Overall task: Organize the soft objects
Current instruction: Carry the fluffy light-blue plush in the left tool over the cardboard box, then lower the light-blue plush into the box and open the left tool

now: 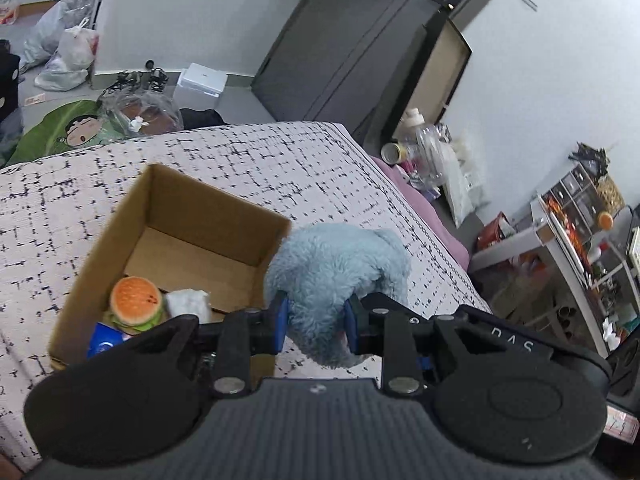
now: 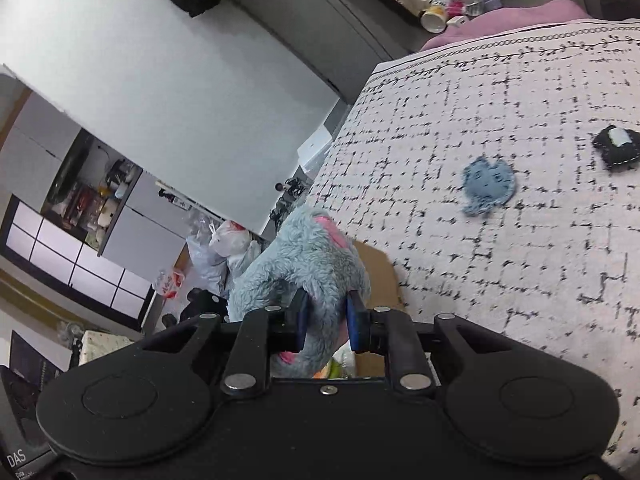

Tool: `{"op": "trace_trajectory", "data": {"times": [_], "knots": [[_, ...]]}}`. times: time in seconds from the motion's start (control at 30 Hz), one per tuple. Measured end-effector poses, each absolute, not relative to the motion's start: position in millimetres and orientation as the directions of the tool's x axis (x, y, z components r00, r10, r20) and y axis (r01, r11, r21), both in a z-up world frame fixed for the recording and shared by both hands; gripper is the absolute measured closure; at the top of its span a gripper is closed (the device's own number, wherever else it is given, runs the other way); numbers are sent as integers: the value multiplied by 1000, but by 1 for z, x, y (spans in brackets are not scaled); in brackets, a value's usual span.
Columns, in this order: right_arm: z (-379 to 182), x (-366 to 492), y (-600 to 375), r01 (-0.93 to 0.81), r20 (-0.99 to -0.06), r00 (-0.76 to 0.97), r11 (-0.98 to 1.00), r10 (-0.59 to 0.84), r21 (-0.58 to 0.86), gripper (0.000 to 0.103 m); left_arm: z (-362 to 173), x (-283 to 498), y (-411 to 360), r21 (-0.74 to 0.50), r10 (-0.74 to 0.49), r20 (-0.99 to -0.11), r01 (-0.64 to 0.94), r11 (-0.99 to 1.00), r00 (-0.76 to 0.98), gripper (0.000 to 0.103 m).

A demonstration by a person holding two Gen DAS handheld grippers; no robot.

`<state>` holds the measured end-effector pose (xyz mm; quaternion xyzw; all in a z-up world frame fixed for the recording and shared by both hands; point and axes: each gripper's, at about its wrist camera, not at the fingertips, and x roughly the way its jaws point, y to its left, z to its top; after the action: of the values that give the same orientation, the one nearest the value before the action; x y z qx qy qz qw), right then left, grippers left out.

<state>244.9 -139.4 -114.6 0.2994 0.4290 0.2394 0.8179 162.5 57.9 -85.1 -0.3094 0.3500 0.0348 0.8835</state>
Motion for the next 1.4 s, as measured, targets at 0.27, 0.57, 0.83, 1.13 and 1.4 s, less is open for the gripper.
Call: {"op": "trace_trajectory", "data": {"times": [0.27, 0.57, 0.83, 1.13, 1.4], "knots": [[-118, 244, -104, -160, -587, 495, 731, 641, 663, 83, -100, 154, 93, -575, -161, -625, -310, 757, 764, 75], [-130, 251, -69, -202, -632, 465, 770, 619, 605, 83, -127, 155, 126, -630, -183, -620, -345, 695, 763, 75], [-141, 256, -44, -249, -661, 419, 778, 623, 576, 83, -148, 160, 151, -639, -168, -636, -391, 663, 753, 75], [-157, 269, -6, -228, -689, 399, 793, 605, 564, 80, -172, 166, 182, -646, -143, -660, -461, 609, 737, 73], [-154, 275, -8, -200, -703, 436, 823, 561, 532, 79, -171, 173, 180, -643, -164, -646, -415, 644, 745, 66]]}}
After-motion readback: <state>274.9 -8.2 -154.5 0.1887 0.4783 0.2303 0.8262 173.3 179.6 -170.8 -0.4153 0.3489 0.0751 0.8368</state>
